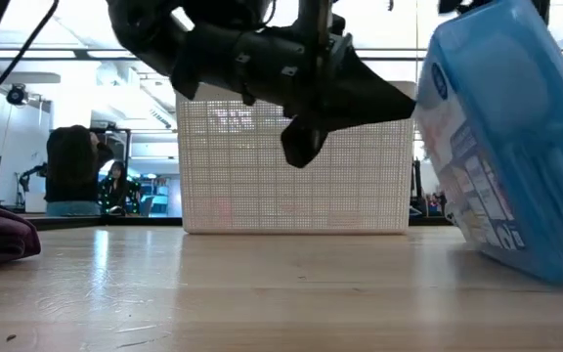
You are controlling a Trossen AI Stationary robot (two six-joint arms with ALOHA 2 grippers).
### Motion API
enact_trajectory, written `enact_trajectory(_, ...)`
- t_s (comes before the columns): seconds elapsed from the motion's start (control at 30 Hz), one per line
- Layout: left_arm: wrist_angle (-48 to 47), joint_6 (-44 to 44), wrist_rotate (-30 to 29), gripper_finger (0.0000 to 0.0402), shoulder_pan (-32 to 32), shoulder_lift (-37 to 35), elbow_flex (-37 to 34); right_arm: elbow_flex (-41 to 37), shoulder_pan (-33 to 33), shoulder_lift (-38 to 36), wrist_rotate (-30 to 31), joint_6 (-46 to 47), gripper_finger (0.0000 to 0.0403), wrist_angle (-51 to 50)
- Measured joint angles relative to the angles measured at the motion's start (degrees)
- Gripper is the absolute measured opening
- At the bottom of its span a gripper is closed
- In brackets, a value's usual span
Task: Pick & place medical supplies in basket/bin
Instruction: Put the blue first aid kit box into the white bin
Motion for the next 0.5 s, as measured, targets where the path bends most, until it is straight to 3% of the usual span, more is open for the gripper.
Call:
enact_trajectory(0.23, -3.80, -0.01, 5.45, 0.0008, -0.26, 8.45, 11.78, -0.10, 2.39, -1.97, -0.74, 4.51, 0.0288, -8.40)
enact_trajectory(0.4, -18.12, 1.63, 9.76, 0.0008, -0.24, 13.90, 23.66, -0.12, 5.27, -3.43, -1.92, 5.20, 0.0286, -13.05)
enact_trajectory(0.5, -24.60, 6.22, 9.89, 0.0008, -0.26, 14.01, 26.88, -0.16, 7.76, -3.50, -2.22, 1.84, 0.0285, -18.10)
